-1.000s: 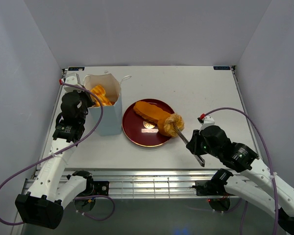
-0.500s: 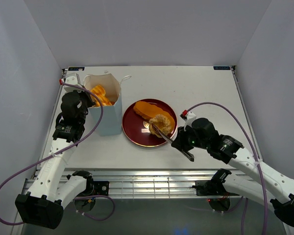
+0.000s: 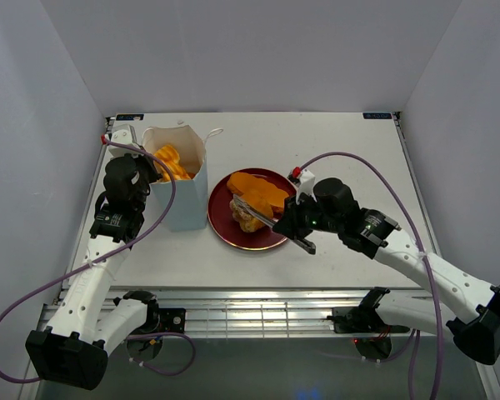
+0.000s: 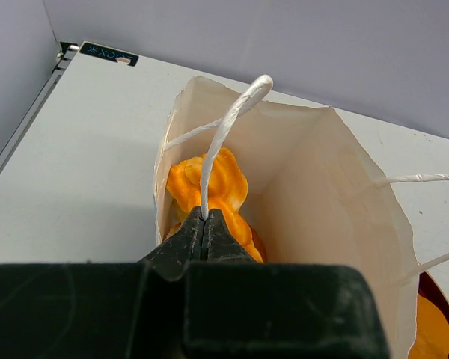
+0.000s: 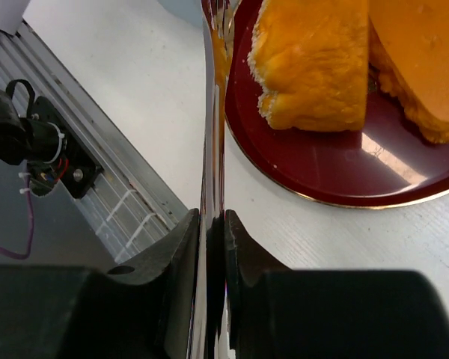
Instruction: Place the fake bread into the paper bag
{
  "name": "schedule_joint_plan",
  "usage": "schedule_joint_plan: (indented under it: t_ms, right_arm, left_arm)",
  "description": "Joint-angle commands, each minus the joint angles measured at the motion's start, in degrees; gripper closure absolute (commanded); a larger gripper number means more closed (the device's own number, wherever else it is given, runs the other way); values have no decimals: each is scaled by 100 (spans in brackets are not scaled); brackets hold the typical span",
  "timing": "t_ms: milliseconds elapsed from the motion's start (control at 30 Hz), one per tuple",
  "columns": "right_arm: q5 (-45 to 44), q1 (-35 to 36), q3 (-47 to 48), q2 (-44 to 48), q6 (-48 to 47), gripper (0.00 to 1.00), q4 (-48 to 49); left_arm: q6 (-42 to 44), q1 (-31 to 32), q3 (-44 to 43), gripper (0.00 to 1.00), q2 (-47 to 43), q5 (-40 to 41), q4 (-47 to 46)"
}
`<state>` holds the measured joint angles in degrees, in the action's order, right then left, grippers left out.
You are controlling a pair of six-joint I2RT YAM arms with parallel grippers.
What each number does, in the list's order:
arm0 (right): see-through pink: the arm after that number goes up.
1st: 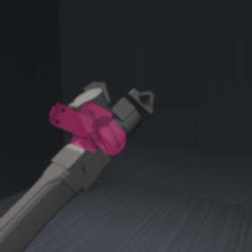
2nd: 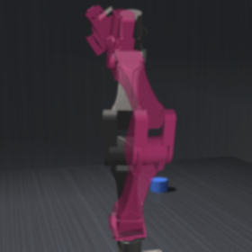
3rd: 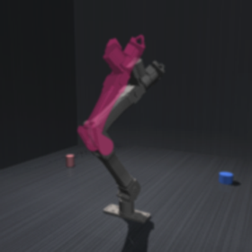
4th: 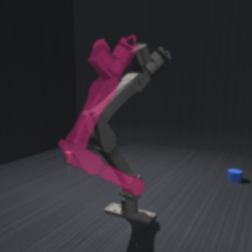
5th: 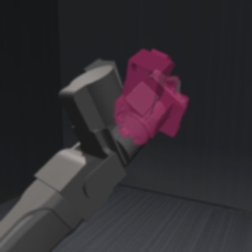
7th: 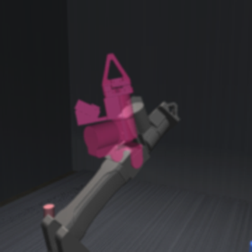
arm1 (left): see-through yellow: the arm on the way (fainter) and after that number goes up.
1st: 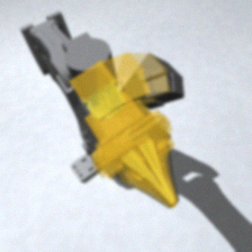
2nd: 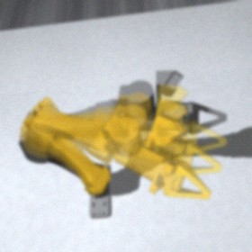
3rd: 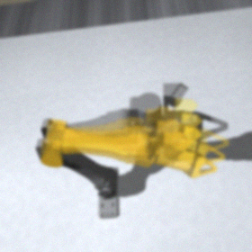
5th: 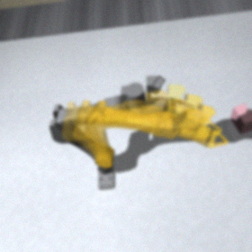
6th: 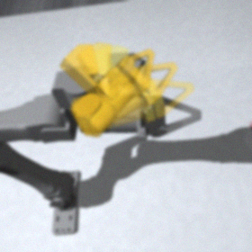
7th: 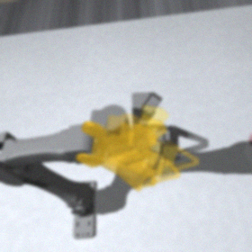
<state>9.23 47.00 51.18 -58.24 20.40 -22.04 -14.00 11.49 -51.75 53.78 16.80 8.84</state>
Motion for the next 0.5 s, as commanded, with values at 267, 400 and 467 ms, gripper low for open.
schedule_joint_plan:
  t_ms: [267, 400, 467]
  right_arm:
    - [-359, 37, 349, 760, -98, 92, 358]
    - [-1824, 37, 16, 1007, -28, 92, 429]
    - [-2240, -7, -187, 1042, -10, 92, 446]
  left_arm:
    - [20, 47, -99, 100, -34, 34, -14]
    - [20, 47, -81, 100, -60, 78, -14]
    - [29, 55, -81, 100, -61, 104, -14]
